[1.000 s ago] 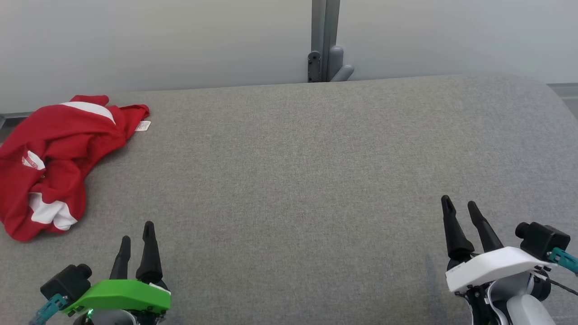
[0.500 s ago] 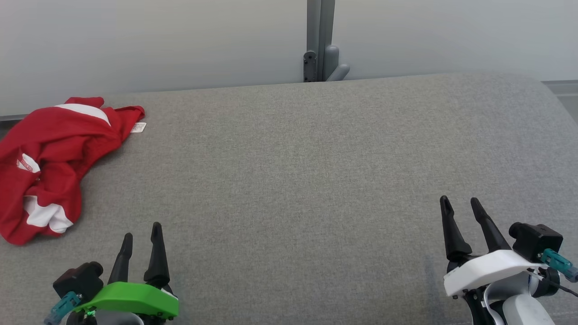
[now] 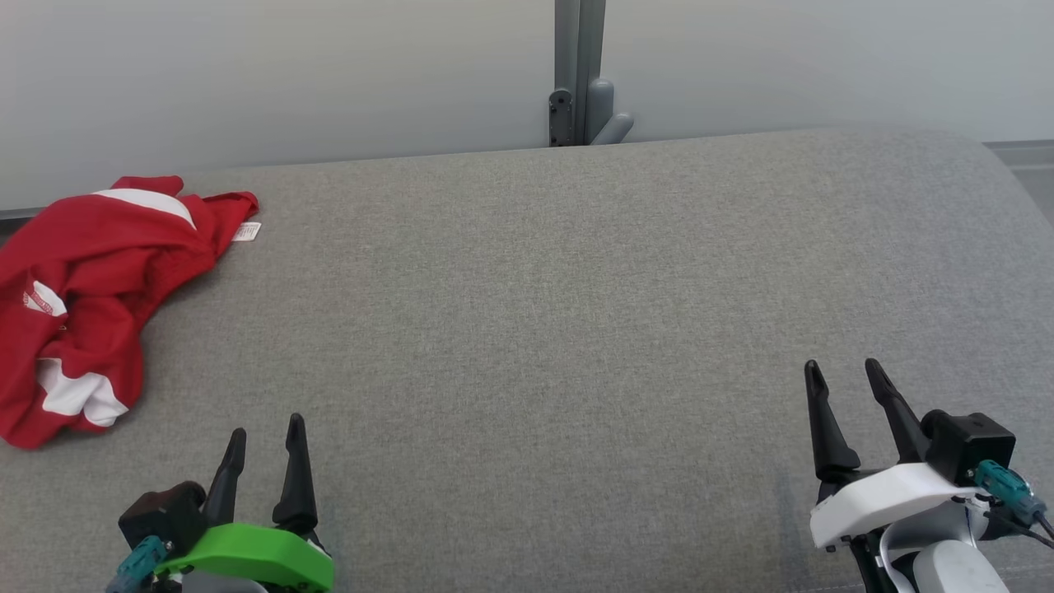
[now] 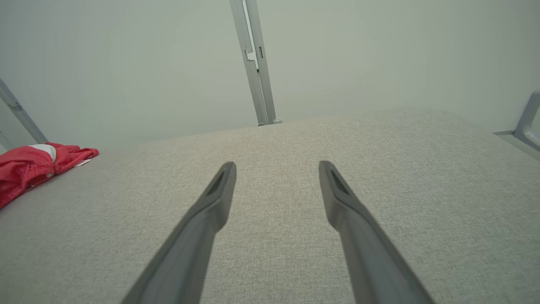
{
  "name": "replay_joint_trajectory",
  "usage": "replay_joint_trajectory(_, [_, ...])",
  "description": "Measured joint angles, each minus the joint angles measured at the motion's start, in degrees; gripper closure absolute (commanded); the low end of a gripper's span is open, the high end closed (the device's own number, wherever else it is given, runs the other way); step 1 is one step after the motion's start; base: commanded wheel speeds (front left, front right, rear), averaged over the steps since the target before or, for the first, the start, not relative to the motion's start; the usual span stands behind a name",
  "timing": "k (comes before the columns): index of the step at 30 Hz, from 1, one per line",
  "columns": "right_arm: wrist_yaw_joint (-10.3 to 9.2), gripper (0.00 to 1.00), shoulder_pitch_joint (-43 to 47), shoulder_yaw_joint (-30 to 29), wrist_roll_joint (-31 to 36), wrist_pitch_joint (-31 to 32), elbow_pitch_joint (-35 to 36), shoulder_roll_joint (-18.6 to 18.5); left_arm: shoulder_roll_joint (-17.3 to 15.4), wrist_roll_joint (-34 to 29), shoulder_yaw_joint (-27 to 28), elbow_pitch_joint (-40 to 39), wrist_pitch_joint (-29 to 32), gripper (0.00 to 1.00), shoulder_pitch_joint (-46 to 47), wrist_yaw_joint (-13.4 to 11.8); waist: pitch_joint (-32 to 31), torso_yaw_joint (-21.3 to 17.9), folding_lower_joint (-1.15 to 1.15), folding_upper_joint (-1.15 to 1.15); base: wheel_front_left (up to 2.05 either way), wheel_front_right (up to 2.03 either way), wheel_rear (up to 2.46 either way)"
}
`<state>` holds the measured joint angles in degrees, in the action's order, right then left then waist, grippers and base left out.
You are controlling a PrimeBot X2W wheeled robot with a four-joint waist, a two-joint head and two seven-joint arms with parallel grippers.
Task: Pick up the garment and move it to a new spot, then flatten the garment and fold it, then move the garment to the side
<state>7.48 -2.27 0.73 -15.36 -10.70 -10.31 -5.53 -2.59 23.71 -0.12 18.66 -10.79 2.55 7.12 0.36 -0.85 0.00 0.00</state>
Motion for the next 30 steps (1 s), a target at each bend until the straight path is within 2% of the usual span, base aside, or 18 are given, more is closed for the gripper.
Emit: replay_joint_trajectory(30, [0.01,0.0,0.69,-0.08,13.15,-3.54,-0.27,-0.29,-0.08,-13.46,-0.38,0.47,-3.42,0.0,-1.74,0.26,-0.13,1.15,0.0,0.0,0.0,0.0,0.0])
